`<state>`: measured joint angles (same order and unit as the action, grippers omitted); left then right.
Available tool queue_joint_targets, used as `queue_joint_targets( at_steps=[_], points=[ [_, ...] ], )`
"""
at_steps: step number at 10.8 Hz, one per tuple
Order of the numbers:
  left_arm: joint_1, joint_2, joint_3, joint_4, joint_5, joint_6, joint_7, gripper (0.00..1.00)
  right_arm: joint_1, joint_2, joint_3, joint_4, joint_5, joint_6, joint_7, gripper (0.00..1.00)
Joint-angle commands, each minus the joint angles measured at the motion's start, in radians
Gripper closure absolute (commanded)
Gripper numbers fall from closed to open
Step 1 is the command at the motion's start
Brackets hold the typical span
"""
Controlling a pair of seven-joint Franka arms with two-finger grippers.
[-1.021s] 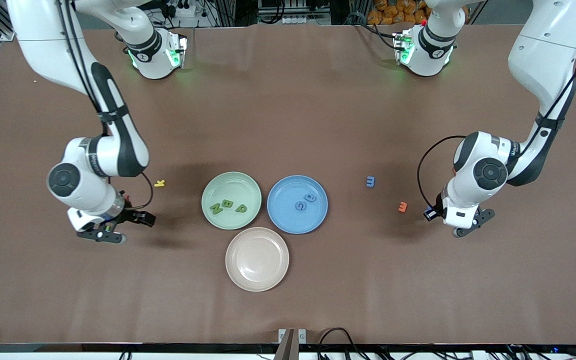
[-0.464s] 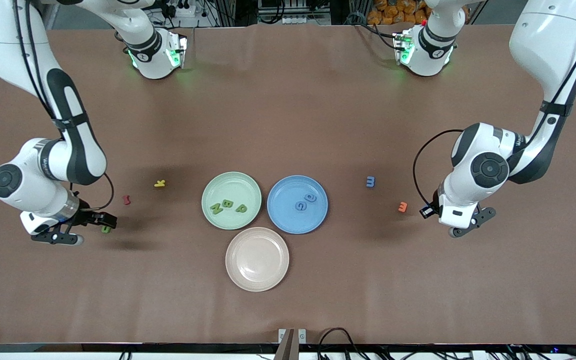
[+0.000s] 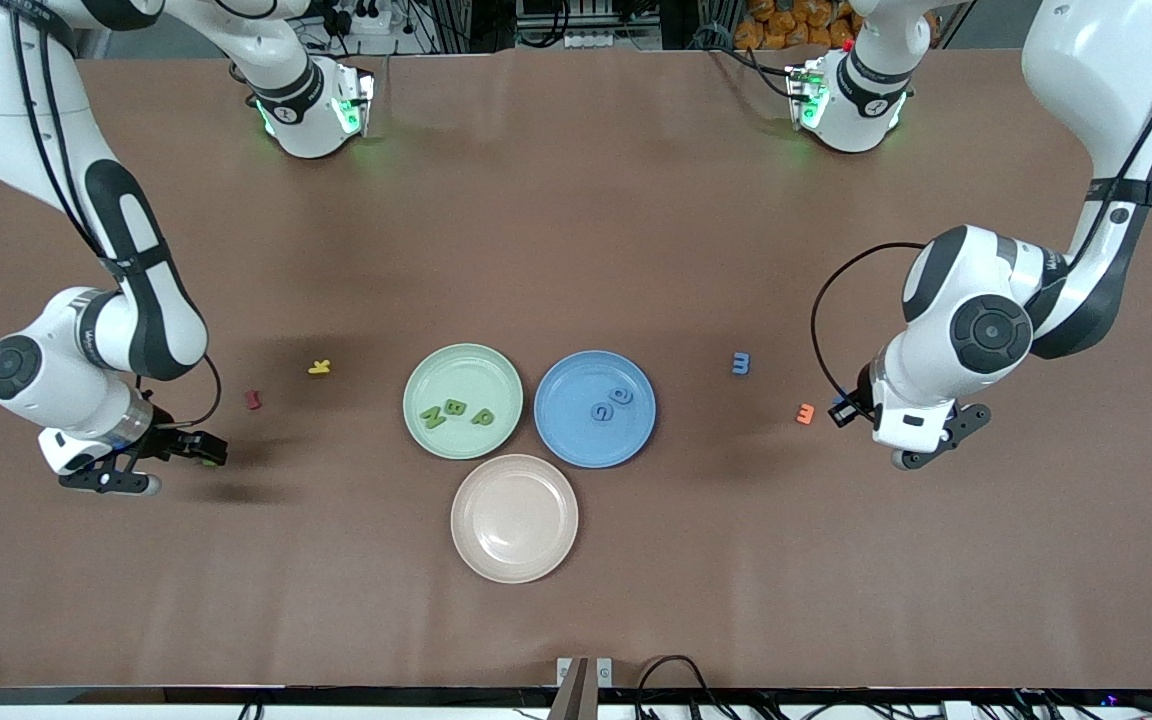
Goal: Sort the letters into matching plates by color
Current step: 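Grasp green n with the right gripper while the left gripper carries X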
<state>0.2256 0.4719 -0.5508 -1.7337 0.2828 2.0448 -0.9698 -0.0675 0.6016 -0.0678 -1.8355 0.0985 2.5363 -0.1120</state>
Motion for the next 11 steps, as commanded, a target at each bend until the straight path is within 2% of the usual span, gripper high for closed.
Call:
queue_joint_targets(
  at_steps=[1,5,7,9,11],
  points=[
    [-0.005,-0.009,-0.061,0.022,-0.024,-0.049,-0.096,1.00,-0.021,0.043,0.020,0.032,0.001,0.002,-0.017,0.00],
    [-0.040,-0.007,-0.103,0.042,-0.024,-0.051,-0.229,1.00,-0.026,0.066,0.020,0.021,0.000,0.015,-0.018,0.00],
    [-0.095,0.007,-0.106,0.071,-0.025,-0.051,-0.331,1.00,-0.026,0.067,0.020,0.019,-0.003,0.015,-0.020,0.02],
    [-0.135,0.013,-0.106,0.078,-0.025,-0.051,-0.380,1.00,-0.028,0.067,0.020,0.013,-0.006,0.015,-0.020,0.14],
    [-0.182,0.028,-0.104,0.082,-0.025,-0.051,-0.440,1.00,-0.031,0.067,0.020,0.013,-0.005,0.015,-0.055,0.33]
  ],
)
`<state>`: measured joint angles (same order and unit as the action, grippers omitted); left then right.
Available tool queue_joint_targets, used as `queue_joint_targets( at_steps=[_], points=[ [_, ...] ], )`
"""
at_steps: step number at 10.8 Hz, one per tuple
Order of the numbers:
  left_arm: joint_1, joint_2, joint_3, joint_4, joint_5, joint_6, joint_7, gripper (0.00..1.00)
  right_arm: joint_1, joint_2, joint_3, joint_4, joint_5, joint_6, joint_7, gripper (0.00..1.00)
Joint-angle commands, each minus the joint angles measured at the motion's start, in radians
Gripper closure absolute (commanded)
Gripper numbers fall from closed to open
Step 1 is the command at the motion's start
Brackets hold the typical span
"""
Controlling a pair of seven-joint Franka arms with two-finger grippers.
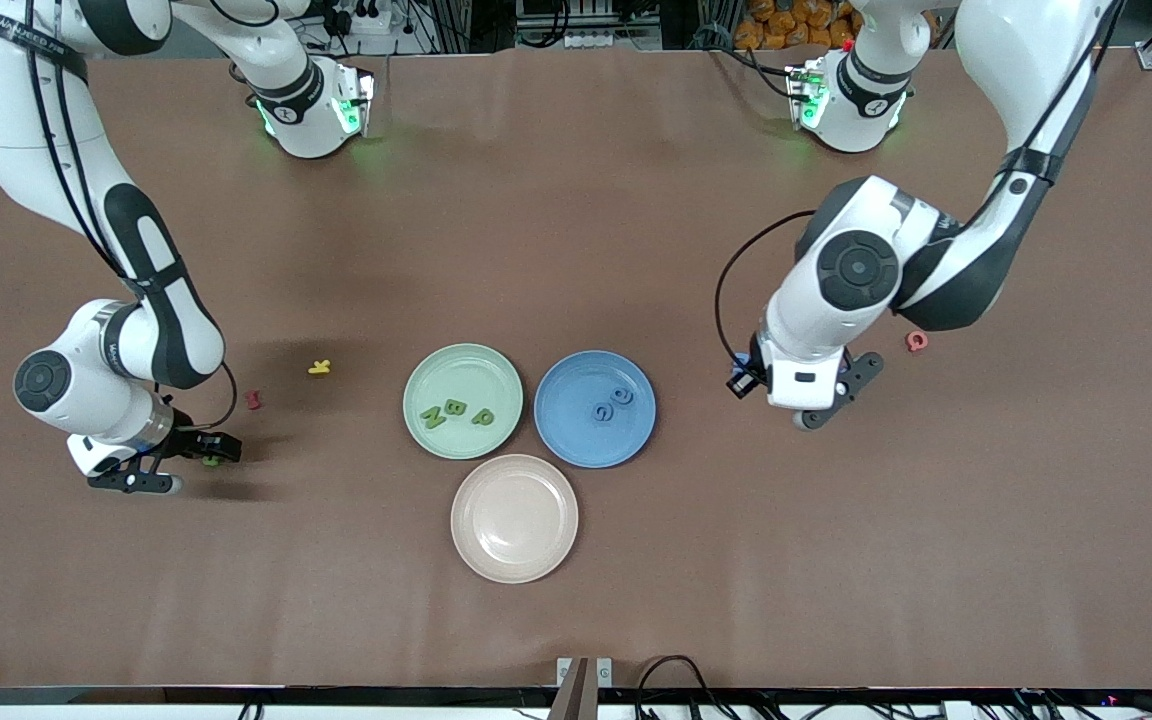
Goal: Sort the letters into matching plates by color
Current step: 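Grasp green n with the right gripper while the left gripper carries X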
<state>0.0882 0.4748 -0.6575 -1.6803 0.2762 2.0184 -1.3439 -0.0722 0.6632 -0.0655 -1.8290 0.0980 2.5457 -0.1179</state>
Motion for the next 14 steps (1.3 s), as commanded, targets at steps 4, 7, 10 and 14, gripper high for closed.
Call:
queue_joint_targets(
  at_steps=[4,7,10,14],
  points=[
    [-0.122,0.073,0.003,0.076,-0.020,-0.014,-0.135,1.00,-0.044,0.003,0.018,0.000,-0.004,0.004,-0.128,0.73],
    [-0.189,0.151,0.006,0.154,-0.021,0.014,-0.159,1.00,-0.043,0.003,0.018,-0.001,-0.003,0.001,-0.126,0.79],
    [-0.219,0.203,0.006,0.160,-0.073,0.156,-0.161,1.00,-0.041,0.000,0.018,0.002,0.000,-0.007,-0.117,0.83],
    [-0.252,0.219,0.006,0.159,-0.106,0.288,-0.163,1.00,-0.017,-0.045,0.019,0.007,0.008,-0.067,-0.068,0.84]
  ],
)
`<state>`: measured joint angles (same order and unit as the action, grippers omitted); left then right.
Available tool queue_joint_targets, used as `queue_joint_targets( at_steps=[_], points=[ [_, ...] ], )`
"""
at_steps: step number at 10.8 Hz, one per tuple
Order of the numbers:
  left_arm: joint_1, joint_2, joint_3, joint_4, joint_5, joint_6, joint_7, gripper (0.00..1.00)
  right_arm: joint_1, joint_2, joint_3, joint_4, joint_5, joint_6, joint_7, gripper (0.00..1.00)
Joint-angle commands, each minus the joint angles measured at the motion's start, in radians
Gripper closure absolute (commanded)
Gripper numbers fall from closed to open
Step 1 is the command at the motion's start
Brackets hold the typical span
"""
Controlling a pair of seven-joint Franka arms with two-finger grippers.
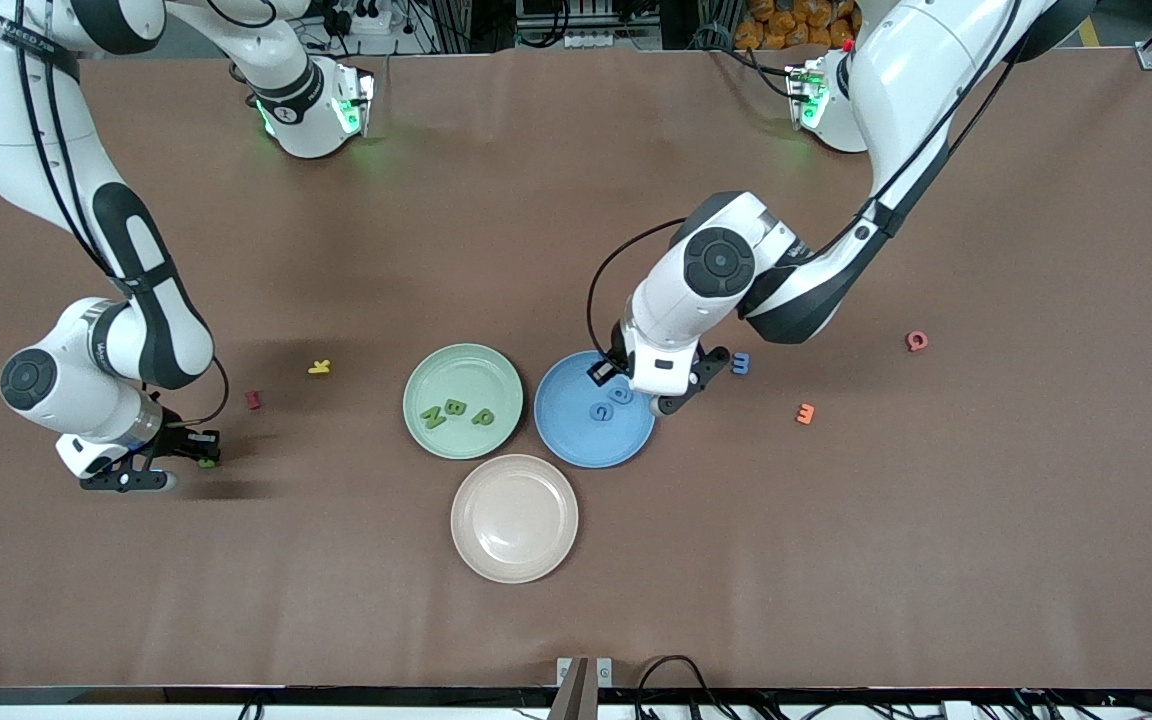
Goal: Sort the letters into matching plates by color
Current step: 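Drop X onto blue plate with the left gripper while the right gripper lifts n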
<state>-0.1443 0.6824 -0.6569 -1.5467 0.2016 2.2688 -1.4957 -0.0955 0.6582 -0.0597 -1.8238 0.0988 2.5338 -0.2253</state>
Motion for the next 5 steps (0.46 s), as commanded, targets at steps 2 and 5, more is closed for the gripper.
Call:
queue_joint_targets(
  at_steps=[2,5],
  points=[
    [-0.023,0.014,0.008,0.025,-0.028,0.073,0.005,0.16,0.043,-0.057,0.015,0.001,0.009,-0.082,0.162,0.84],
    [-0.029,0.011,0.017,0.025,-0.019,0.078,0.009,0.00,0.095,-0.072,0.057,0.001,0.007,-0.084,0.427,0.84]
  ],
)
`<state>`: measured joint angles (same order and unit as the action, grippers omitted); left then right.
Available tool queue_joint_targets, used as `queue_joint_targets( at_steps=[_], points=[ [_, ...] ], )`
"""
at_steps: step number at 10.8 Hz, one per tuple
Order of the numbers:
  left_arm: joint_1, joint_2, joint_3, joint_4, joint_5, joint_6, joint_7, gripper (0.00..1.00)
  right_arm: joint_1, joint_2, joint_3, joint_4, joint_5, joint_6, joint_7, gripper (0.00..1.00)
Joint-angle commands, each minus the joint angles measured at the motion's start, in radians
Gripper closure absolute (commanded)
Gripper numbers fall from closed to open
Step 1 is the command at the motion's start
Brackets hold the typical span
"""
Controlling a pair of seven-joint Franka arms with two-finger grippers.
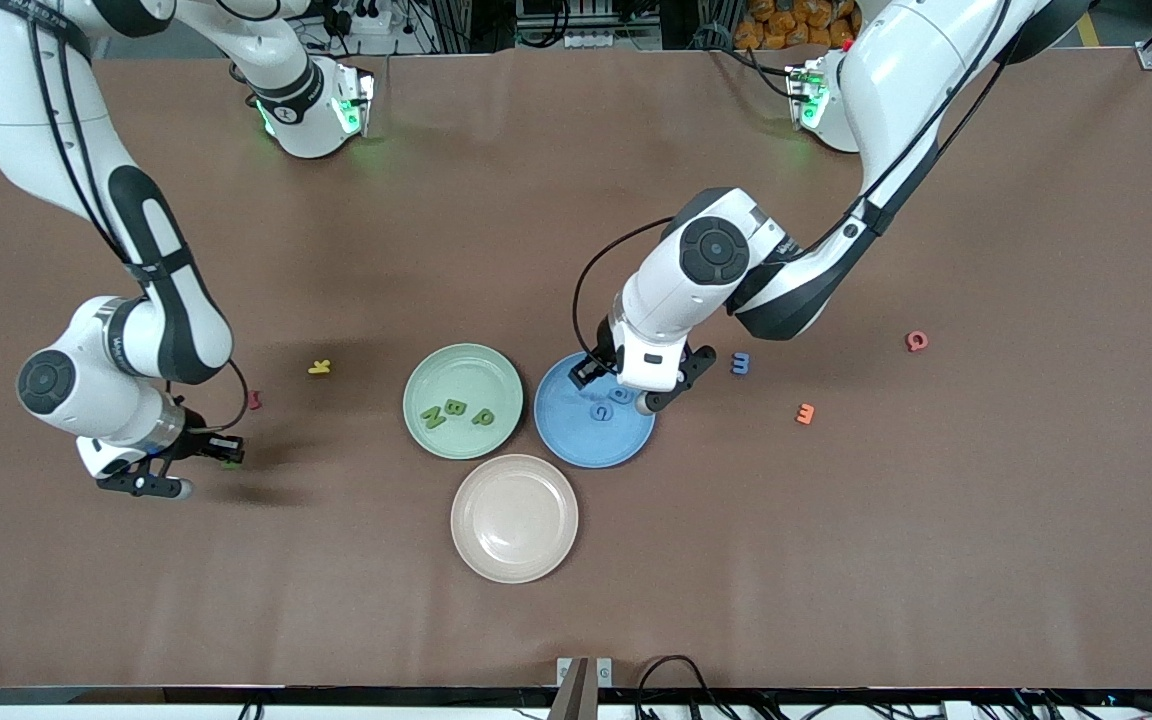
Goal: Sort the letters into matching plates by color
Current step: 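Drop X onto blue plate with the left gripper while the right gripper lifts n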
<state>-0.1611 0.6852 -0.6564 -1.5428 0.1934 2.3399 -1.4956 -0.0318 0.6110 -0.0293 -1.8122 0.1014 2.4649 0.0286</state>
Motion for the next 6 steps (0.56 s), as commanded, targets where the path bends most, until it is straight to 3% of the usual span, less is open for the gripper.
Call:
queue_joint_targets(
  at_steps=[1,4,6],
  points=[
    [-0.008,0.005,0.027,0.017,-0.011,0.007,0.032,0.00,0.053,-0.028,0.037,-0.010,0.004,-0.015,0.263,0.84],
    [-0.006,0.005,0.090,-0.012,-0.009,-0.007,0.092,0.00,0.131,-0.037,0.058,-0.009,0.004,-0.052,0.489,0.86],
    [-0.006,0.005,0.118,-0.051,0.036,-0.092,0.158,0.00,0.200,-0.039,0.060,-0.007,0.004,-0.055,0.626,0.87]
  ],
)
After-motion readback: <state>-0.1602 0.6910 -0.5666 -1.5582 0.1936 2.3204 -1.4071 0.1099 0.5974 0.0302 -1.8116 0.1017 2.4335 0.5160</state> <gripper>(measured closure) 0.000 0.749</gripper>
